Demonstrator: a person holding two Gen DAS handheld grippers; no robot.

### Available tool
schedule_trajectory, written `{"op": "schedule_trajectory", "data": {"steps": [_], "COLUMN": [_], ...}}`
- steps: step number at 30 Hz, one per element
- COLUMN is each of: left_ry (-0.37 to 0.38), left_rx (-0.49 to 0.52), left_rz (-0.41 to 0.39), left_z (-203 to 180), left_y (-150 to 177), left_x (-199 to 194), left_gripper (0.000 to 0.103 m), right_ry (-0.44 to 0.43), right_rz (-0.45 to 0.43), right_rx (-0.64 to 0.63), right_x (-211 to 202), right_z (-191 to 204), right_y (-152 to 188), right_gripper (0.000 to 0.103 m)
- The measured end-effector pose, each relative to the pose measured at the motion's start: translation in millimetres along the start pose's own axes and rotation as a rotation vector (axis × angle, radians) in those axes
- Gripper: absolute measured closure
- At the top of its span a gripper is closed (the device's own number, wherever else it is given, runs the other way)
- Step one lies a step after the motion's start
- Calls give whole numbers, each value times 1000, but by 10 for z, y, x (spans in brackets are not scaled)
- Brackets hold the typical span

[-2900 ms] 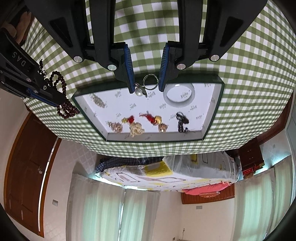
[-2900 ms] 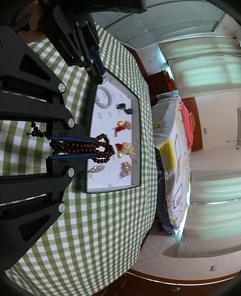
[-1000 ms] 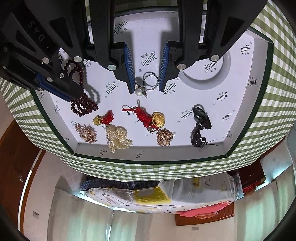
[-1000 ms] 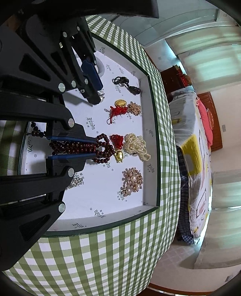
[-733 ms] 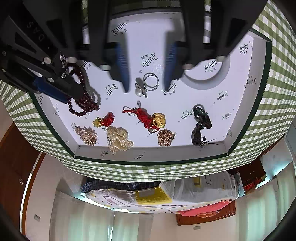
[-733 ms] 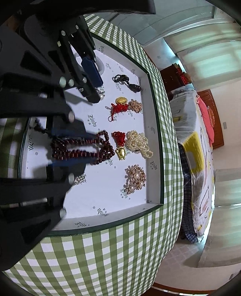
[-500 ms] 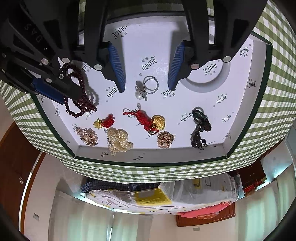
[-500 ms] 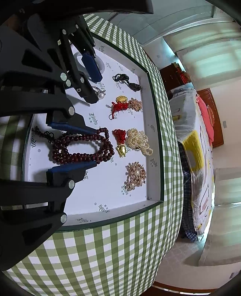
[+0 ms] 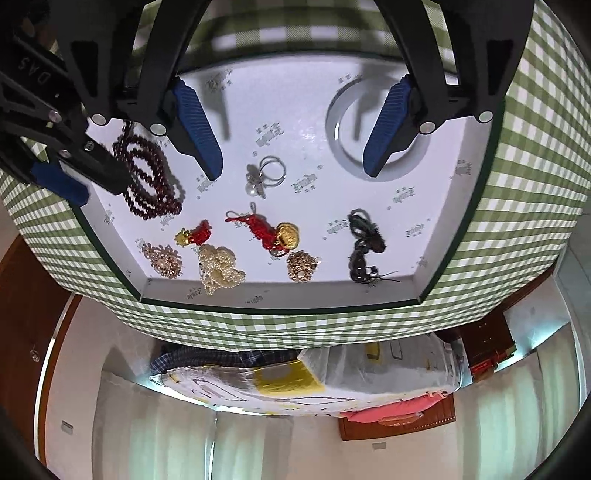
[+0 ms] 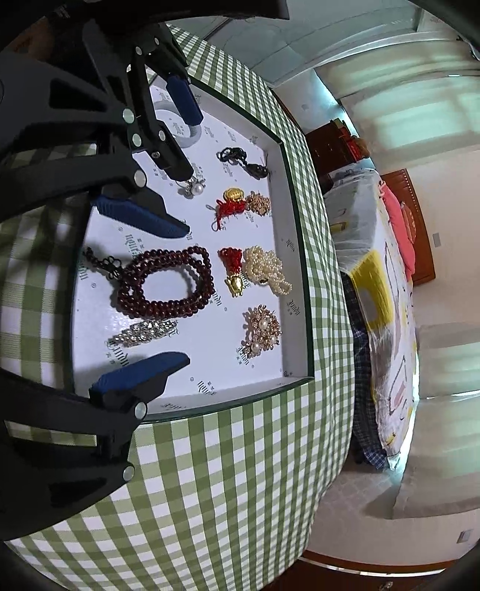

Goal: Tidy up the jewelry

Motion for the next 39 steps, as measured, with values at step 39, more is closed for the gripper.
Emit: {"op": "schedule_trajectory", "data": {"steps": [39], "left_ry": [-210], "left_rx": [-110], "left_rz": [-373], "left_z": [651], "left_y": [168], "left_x": [-2868], "left_gripper": [19], "right_ry": [15], "right_rz": [-321], "right_rx": [-157], "right_x": [-2668], "right_z": [609], "right_y": [-87], "right_gripper": [13]}}
Point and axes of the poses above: each gripper's, at about its wrist camera, not at the fingertips, and x roughly the way its jaws point, z to its left, y to its underside, the point moved 1 cm from there along x, roughly the way its jaws point, and after that the axes turned 9 degrees about -z, right-handed, at the moved point
